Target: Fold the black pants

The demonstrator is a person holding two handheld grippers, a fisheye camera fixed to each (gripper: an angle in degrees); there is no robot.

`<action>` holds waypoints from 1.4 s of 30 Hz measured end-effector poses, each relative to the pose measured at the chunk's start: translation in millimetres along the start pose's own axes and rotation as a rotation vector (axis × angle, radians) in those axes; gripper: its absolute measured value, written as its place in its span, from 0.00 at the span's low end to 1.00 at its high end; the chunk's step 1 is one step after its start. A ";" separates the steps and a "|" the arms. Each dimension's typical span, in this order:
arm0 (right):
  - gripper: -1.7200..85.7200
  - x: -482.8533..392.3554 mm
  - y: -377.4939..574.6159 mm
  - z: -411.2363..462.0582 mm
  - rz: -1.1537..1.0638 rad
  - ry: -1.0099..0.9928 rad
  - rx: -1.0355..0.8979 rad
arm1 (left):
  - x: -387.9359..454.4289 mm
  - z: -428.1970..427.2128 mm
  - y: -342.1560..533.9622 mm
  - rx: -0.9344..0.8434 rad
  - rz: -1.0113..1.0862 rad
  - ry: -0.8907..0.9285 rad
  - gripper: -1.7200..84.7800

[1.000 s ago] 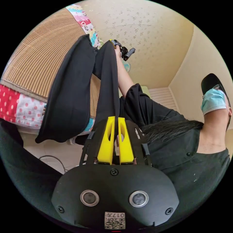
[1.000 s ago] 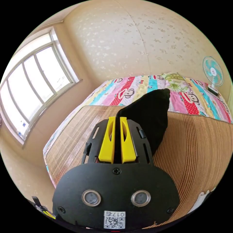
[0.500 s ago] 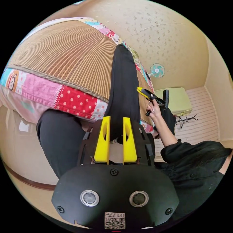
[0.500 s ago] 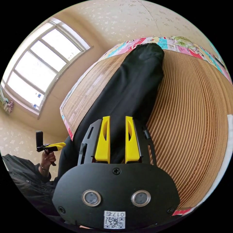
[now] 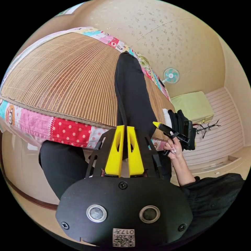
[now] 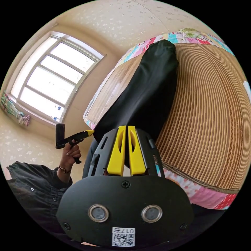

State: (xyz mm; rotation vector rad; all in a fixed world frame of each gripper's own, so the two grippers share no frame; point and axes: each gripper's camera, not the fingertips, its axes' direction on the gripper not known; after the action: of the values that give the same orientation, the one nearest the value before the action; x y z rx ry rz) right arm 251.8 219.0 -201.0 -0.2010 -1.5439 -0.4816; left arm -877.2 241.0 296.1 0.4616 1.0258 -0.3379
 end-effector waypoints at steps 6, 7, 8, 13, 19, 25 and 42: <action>0.06 28.6 31.5 6.6 0.007 0.082 -0.122 | -14.1 37.6 24.0 -0.135 -0.057 -0.115 0.02; 0.08 32.5 37.3 4.1 0.008 0.065 -0.113 | -21.6 41.9 29.8 -0.136 -0.077 -0.130 0.03; 0.08 34.1 40.3 0.5 0.010 0.058 -0.093 | -24.0 40.9 32.2 -0.121 -0.083 -0.119 0.03; 0.14 64.2 29.5 -17.6 0.098 0.066 -0.053 | -15.3 34.9 8.5 -0.007 -0.016 -0.048 0.13; 0.18 123.9 -15.4 -15.1 0.251 -0.163 -0.058 | -29.0 95.5 -92.5 -0.123 0.038 -0.083 0.18; 0.17 161.7 -49.2 11.6 0.435 -0.396 -0.208 | -70.2 154.1 -143.6 -0.262 -0.127 0.102 0.15; 0.02 -81.8 -51.1 -234.2 -0.512 -0.598 0.085 | 103.5 2.2 -146.5 -0.015 0.335 0.831 0.07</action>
State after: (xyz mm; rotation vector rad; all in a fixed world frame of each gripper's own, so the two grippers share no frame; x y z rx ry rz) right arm 446.4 89.2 -298.2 0.1400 -2.2119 -0.8034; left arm -895.6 109.0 175.9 0.7767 1.7192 0.1910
